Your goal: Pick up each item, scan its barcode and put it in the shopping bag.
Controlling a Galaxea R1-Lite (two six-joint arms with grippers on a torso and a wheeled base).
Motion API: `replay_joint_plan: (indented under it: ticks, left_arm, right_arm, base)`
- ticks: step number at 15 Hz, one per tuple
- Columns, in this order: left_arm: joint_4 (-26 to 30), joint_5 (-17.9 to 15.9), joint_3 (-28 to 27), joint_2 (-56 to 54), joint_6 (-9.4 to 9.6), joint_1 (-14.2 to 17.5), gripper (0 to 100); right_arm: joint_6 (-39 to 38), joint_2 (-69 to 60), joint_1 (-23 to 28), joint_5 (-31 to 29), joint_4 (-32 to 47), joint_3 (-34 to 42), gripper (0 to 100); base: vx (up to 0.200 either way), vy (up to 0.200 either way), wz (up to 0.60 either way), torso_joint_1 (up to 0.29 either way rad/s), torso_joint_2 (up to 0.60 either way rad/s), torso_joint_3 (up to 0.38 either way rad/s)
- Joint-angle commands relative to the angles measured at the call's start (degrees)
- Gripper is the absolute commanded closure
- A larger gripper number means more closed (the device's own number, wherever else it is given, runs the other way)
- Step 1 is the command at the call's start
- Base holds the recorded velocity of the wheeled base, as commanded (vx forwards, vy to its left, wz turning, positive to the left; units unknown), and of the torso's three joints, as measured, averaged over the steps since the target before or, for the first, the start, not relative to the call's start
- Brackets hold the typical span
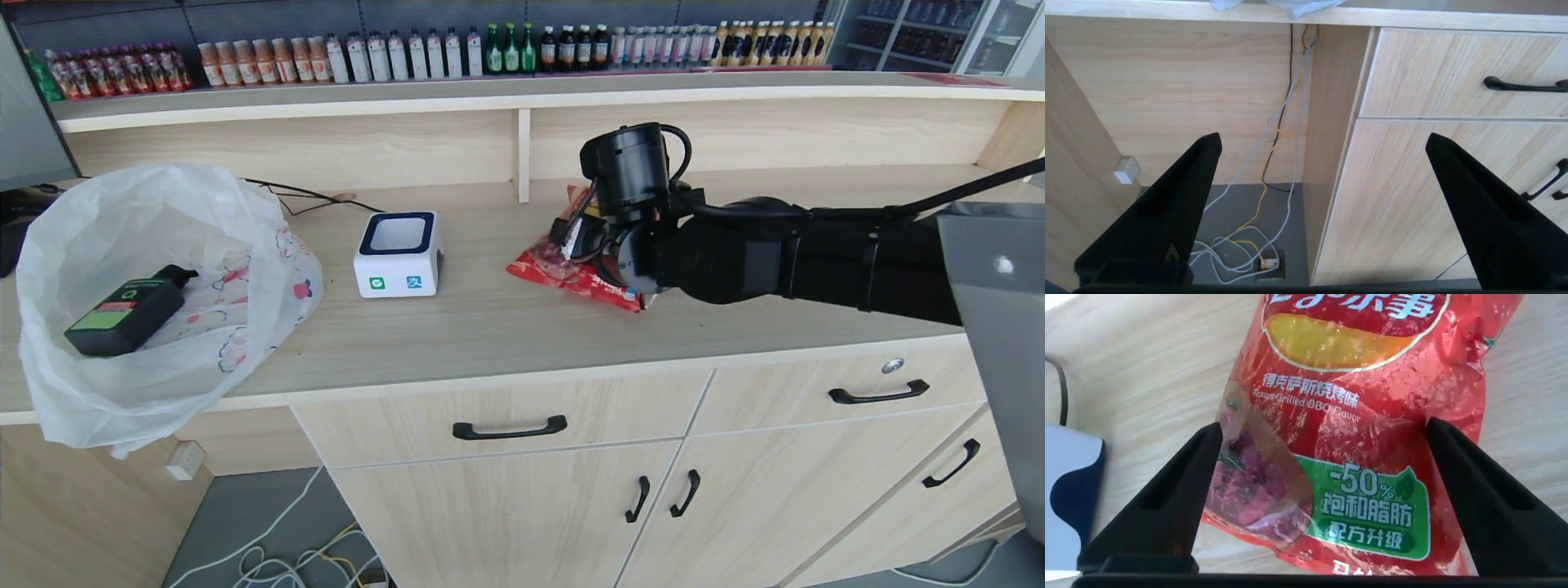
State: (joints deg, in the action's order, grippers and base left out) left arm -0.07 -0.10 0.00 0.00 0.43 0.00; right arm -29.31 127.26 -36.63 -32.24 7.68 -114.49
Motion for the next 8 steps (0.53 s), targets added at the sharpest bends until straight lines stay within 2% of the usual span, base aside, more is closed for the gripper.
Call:
replay_joint_plan:
  ticks: [1,8]
  left_arm:
    - [-0.01,0.01,0.00,0.00,0.01,0.00,0]
    - [-0.01,0.01,0.00,0.00,0.01,0.00,0]
  right_arm:
    - [0.74,1.50,0.07,0.25,-0.03,-0.10,0]
    - [6.02,2.21,-0.02,0.25,-1.00,-0.10,0]
  base:
    - [0.000,0.000,0.00,0.000,0.00,0.000]
    - [0.000,0.000,0.00,0.000,0.00,0.000]
